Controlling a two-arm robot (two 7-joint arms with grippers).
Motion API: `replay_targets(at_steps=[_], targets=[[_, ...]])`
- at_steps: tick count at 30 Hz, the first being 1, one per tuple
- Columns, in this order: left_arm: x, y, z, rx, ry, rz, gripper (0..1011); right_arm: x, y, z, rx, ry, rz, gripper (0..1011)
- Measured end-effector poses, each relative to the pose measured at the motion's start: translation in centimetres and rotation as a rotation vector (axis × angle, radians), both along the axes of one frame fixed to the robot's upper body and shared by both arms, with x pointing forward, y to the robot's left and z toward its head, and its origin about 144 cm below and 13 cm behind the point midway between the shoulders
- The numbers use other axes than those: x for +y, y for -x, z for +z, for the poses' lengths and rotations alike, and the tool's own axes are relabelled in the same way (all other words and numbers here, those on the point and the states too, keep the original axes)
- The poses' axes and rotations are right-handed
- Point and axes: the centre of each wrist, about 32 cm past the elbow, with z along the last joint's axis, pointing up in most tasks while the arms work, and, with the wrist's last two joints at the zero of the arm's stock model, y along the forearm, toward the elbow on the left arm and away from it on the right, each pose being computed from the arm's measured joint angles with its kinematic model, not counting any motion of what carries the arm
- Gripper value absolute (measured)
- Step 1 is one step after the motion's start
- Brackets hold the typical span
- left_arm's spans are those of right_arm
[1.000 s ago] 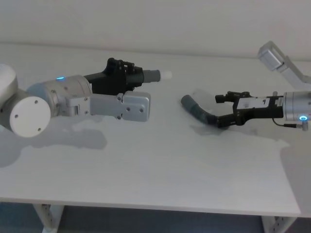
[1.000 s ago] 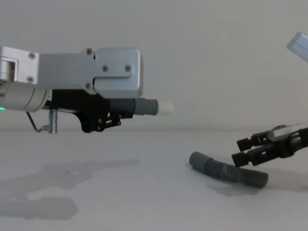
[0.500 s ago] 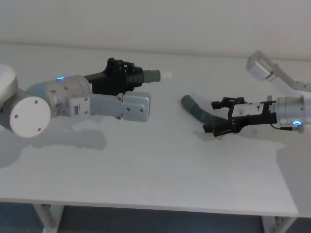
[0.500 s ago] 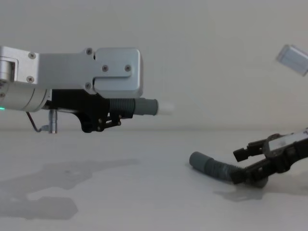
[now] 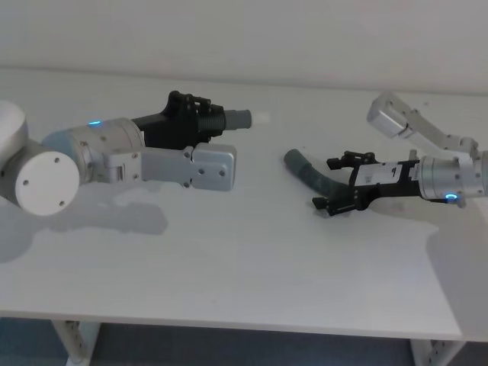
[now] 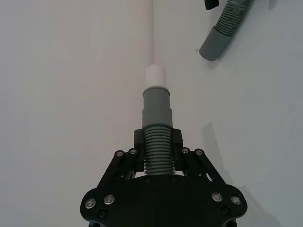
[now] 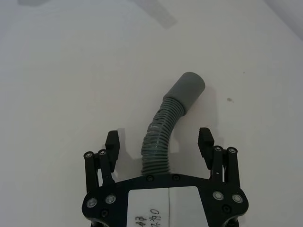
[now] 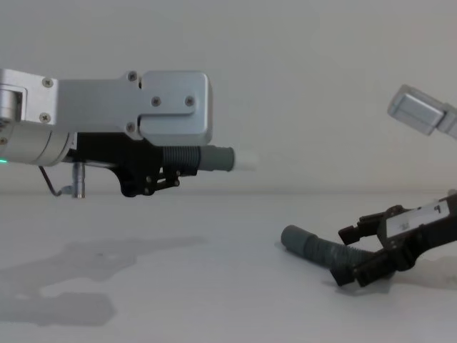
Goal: Use both hands to pick up one end of the pipe from the table, align the ends, and insert them.
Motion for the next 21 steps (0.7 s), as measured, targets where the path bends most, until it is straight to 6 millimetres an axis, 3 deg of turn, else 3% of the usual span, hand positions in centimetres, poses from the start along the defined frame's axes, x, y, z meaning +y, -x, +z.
replay_targets(at_steps=[7, 21], targets=[[0.00, 0.00, 0.00, 0.000, 0.000, 0.000, 320, 0.25, -0.08, -0.20, -0.020, 0.007, -0.002, 888], [0.00, 0.00, 0.00, 0.000, 0.000, 0.000, 320, 0.45, -0.14, -0.46, -0.039, 0.015, -0.004, 456]])
